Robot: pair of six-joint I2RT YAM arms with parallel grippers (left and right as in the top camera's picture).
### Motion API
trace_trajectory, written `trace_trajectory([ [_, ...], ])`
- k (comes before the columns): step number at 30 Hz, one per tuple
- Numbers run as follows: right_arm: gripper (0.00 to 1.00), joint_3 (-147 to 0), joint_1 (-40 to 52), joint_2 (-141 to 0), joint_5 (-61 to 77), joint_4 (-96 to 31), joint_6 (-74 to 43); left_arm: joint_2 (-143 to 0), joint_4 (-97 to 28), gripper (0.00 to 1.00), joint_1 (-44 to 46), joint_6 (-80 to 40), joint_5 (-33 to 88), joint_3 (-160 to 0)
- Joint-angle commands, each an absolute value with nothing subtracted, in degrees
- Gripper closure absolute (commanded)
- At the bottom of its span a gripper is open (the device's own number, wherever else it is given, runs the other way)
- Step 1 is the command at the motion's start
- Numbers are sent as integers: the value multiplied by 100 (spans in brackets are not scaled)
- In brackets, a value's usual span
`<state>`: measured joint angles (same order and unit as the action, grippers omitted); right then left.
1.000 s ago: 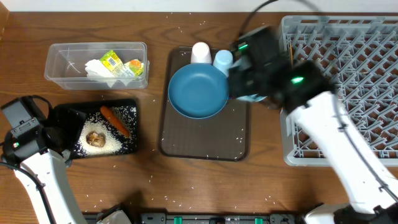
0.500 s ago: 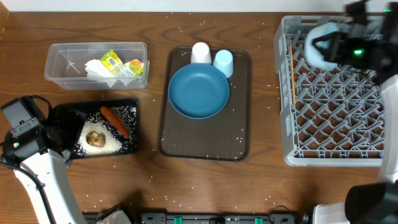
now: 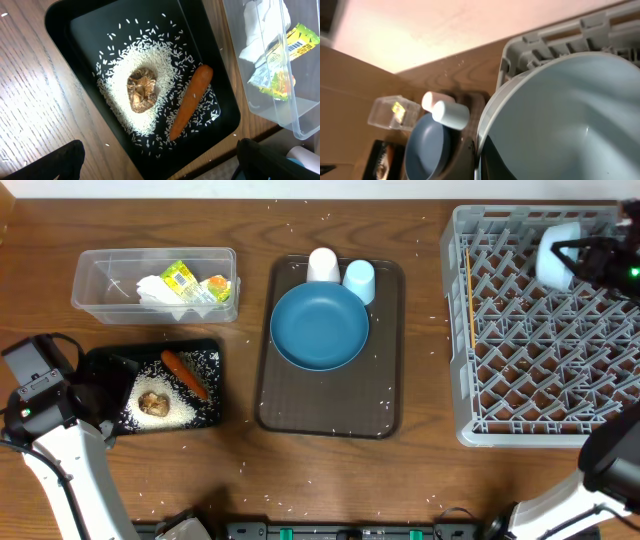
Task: Sort waste into correct bins and load items into the dishwasher rack
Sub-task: 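Carry the bowl right over the dish rack, then lower the bowl into the rack's upper right and open the gripper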
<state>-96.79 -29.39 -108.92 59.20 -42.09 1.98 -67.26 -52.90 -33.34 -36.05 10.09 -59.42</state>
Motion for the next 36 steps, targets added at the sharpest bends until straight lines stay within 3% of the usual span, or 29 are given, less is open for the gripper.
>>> trace_trajectory([
  [1,99,-9778,-3192,-11187,6847,-3979,252,-6698,-5310,2,-3363,-3629,939,-5909],
  [17,99,-9778,-3326,-12134,7548,-2604,-69,-6698,-5310,2,-3363,-3629,939,-5909],
  [36,99,-9776,-3242,-12516,7920,-2287,-123,-6698,-5310,2,-3363,-3629,939,-5909],
])
